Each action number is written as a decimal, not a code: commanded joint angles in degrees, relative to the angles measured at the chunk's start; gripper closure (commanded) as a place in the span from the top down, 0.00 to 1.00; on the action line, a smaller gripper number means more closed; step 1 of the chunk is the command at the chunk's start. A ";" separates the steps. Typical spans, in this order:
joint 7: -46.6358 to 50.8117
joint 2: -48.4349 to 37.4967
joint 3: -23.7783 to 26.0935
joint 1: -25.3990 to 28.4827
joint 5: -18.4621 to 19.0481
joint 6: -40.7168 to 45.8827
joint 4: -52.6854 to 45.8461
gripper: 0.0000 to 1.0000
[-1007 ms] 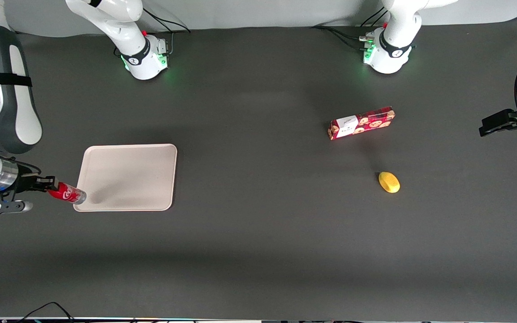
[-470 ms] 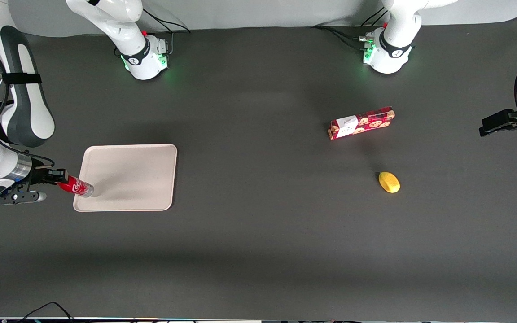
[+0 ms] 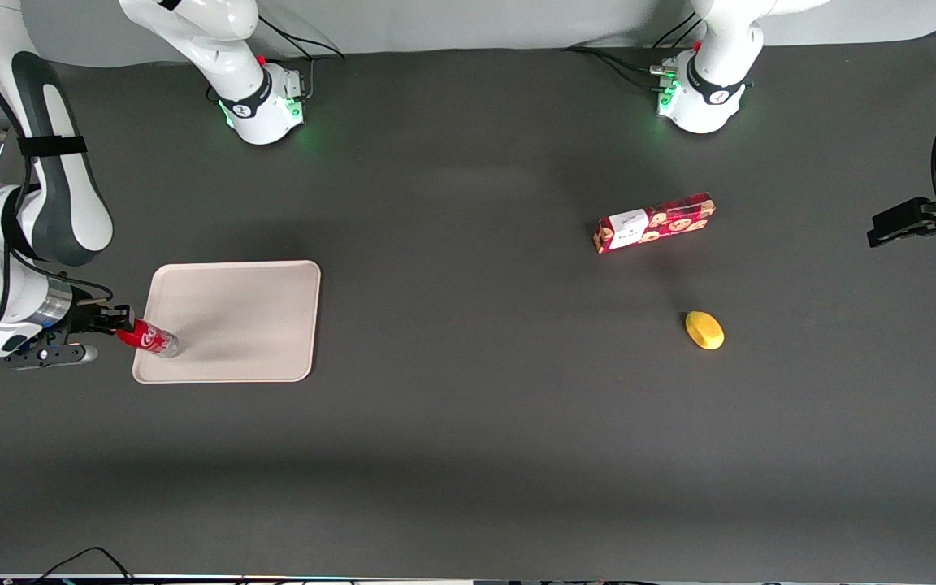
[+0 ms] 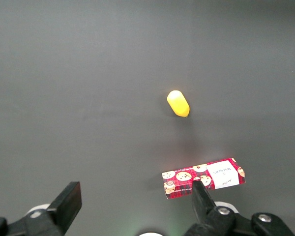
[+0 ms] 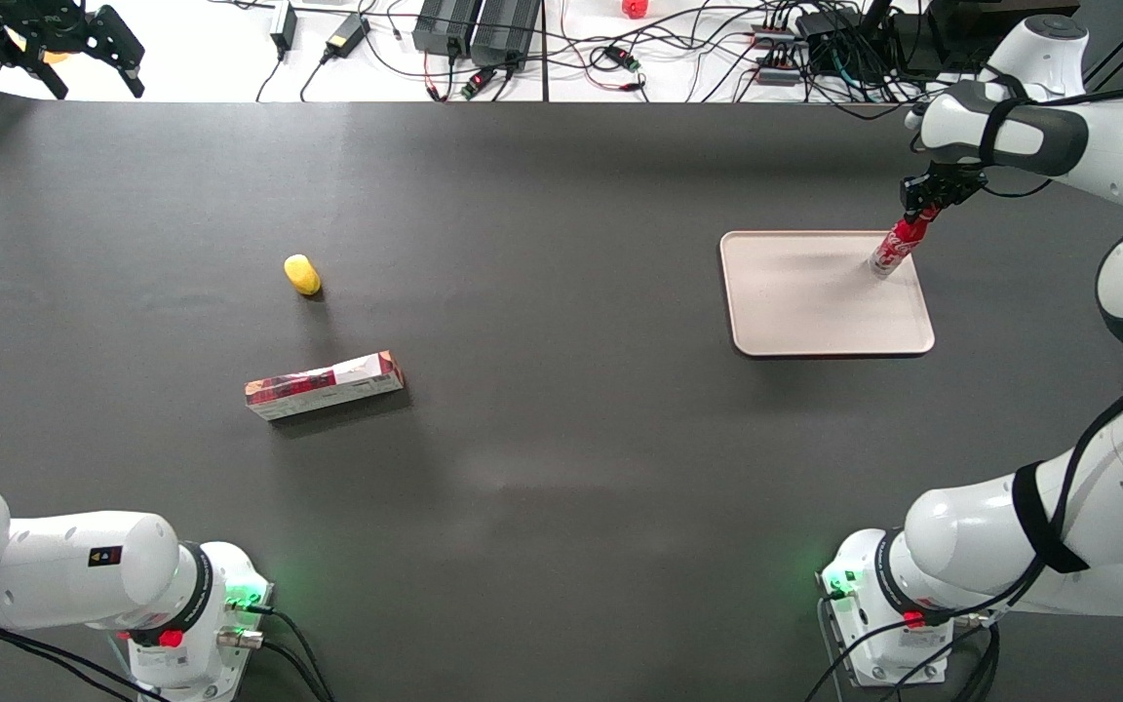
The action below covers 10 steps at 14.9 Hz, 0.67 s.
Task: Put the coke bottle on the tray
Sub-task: 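Lower the bottle onto the tray and open the right gripper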
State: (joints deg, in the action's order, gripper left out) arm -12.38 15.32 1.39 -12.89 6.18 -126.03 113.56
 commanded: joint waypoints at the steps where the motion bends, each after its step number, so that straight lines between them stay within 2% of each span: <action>1: -1.24 -1.26 0.28 -0.21 -1.53 -0.79 0.87 0.12; 2: -1.24 -1.18 0.28 -0.29 -1.53 -0.79 0.78 0.29; 3: -1.24 -1.09 0.28 -0.30 -1.53 -0.79 0.87 0.36; 6: -1.24 -0.91 0.28 -0.38 -1.53 -0.88 0.87 0.45; 8: -1.24 -0.91 0.28 -0.30 -1.53 -0.88 0.87 0.60; 9: -1.24 -0.91 0.28 -0.38 -1.53 -0.88 0.87 0.68; 10: -1.24 -0.91 0.28 -0.30 -1.53 -0.88 0.78 0.87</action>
State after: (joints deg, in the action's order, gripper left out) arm -12.38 15.30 1.42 -12.90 6.18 -126.12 113.76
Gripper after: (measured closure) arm 0.436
